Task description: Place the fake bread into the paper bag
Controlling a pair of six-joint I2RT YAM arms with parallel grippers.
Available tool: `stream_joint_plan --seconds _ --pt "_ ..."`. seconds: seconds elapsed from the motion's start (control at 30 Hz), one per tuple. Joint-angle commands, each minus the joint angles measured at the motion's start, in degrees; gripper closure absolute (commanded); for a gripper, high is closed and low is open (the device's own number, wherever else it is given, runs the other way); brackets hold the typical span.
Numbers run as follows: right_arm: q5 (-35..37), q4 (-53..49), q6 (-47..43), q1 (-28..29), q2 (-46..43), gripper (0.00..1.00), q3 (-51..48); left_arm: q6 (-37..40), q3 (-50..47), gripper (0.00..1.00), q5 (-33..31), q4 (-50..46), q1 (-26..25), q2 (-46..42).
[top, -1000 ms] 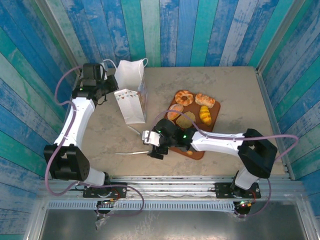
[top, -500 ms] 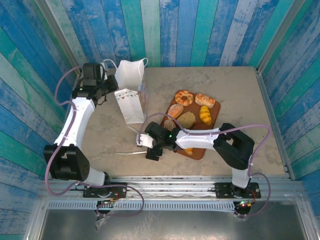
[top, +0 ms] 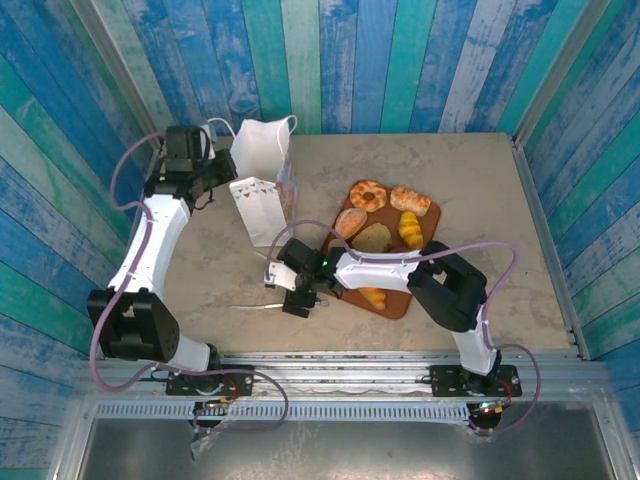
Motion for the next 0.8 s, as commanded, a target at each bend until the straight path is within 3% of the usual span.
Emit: stream_joint_plan --seconds 0.0,0.3,0.67,0.77 --pt "-1.2 -4.4 0.8 -0.1 1.8 0.00 1.5 0.7 1.0 0.93 1.3 1.9 0.1 1.0" --pt "0.9 -8.1 -0.4 -0.3 3.8 0.01 2.9 0.7 0.7 0.93 1.4 2.1 0.1 0.9" --pt "-1.2 -8.1 3.1 -0.7 3.6 0.28 3.3 0.9 0.5 0.93 1.1 2.1 0.1 0.5" --pt "-1.8 -7.1 4.9 -0.7 2.4 0.31 3.1 1.1 0.7 0.93 1.1 2.0 0.1 0.3"
